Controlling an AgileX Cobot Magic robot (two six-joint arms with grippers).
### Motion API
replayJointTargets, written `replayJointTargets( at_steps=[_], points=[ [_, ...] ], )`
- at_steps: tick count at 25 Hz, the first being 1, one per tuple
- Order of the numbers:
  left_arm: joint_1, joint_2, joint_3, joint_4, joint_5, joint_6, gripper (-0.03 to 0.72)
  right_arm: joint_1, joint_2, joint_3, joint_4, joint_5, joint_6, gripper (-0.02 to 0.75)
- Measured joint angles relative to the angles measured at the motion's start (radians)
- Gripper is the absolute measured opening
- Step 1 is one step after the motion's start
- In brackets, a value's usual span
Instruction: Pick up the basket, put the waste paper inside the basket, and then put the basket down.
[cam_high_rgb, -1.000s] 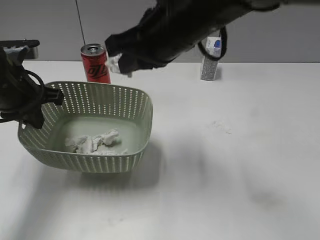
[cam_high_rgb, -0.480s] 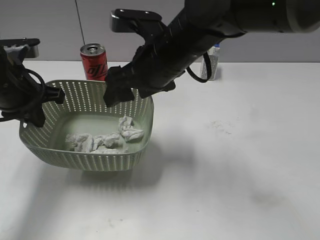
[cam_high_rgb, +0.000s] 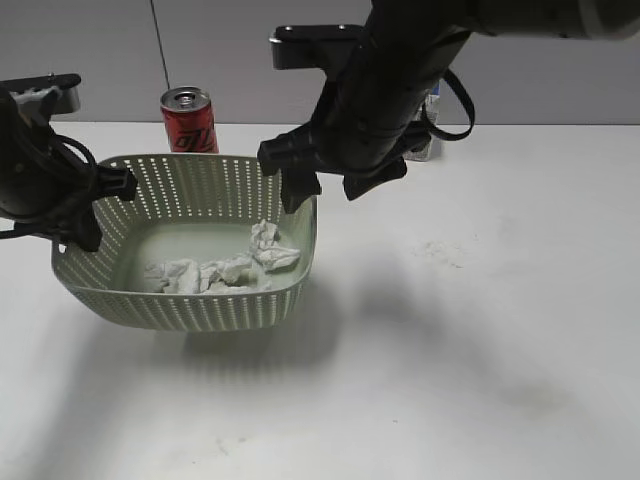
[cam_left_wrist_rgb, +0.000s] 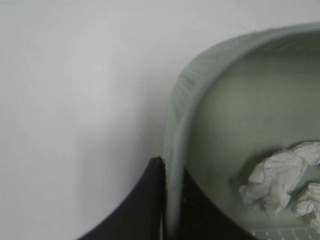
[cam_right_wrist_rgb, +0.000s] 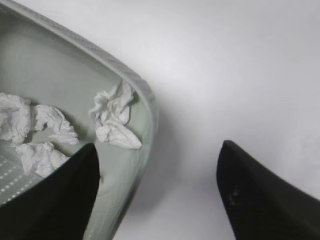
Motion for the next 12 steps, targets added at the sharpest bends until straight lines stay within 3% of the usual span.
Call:
replayJointTargets(
  at_steps=[4, 6, 8, 11, 12],
  points=[
    [0.0, 0.0, 0.0, -0.034, -0.032, 0.0, 0.0, 0.0, 0.048, 0.014, 0.04, -0.005, 0.019, 0.513],
    [0.0, 0.0, 0.0, -0.035, -0.034, 0.0, 0.0, 0.0, 0.068, 0.018, 0.041, -0.007, 0.025, 0.452],
    [0.0, 0.0, 0.0, -0.031, -0.034, 0.0, 0.0, 0.0, 0.072, 0.021, 0.041, -0.02, 0.027, 0.348],
    [0.0, 0.0, 0.0, -0.026, -0.037, -0.008, 0.0, 0.0, 0.072, 0.021, 0.04, -0.056, 0.038, 0.123],
    [0.0, 0.0, 0.0, -0.028, -0.037, -0.013, 0.001, -0.001, 0.073, 0.022, 0.039, -0.063, 0.05, 0.085]
  ],
)
